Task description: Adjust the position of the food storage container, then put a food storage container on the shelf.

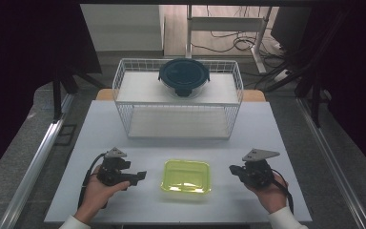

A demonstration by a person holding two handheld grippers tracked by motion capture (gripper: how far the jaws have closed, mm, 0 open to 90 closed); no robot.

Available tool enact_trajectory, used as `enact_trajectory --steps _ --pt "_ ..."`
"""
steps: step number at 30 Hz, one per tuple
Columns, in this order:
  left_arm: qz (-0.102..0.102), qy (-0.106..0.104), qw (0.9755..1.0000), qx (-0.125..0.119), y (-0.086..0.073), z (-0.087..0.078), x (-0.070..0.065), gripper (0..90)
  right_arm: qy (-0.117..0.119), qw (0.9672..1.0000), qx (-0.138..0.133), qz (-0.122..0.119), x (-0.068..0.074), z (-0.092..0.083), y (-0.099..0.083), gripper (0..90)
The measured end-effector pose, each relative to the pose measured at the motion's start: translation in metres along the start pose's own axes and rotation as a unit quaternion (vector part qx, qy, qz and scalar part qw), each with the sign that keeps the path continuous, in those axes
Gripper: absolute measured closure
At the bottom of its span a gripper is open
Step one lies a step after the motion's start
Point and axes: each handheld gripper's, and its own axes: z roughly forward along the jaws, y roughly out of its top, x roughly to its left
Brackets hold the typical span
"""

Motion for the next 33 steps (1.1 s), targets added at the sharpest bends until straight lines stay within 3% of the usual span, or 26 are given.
enact_trajectory --steps 3,5,7,11,14,21,27,33 --pt "0.002 0.000 1.0000 -0.002 0.000 0.000 0.000 21.9 0.003 0.9988 -0.014 0.047 -0.003 -0.001 -0.006 49.4" --pt "0.000 0.001 1.0000 -0.005 0.000 0.000 0.000 21.7 0.024 0.9952 -0.027 0.091 -0.006 -0.001 -0.006 35.5" --pt "-0.003 0.001 1.0000 -0.007 0.000 0.000 0.000 21.8 0.052 0.9890 -0.038 0.133 -0.010 -0.001 -0.005 28.5" --pt "-0.012 -0.005 0.9998 -0.017 0.000 -0.002 0.002 21.6 0.084 0.9809 -0.045 0.170 -0.012 0.001 -0.005 23.7" --pt "-0.015 -0.007 0.9996 -0.022 0.001 -0.003 0.002 21.6 0.069 0.9833 -0.042 0.163 -0.009 0.000 -0.005 20.8" --pt "-0.022 -0.014 0.9992 -0.029 0.002 -0.003 0.002 21.4 0.084 0.9832 -0.035 0.158 -0.002 0.004 -0.004 17.9" --pt "-0.030 -0.032 0.9986 -0.031 0.007 0.000 -0.002 22.4 0.102 0.9809 -0.033 0.163 0.004 0.008 -0.004 17.3" --pt "-0.037 -0.046 0.9979 -0.028 0.011 0.007 -0.009 22.6 0.112 0.9818 -0.023 0.151 0.009 0.017 -0.003 20.6"
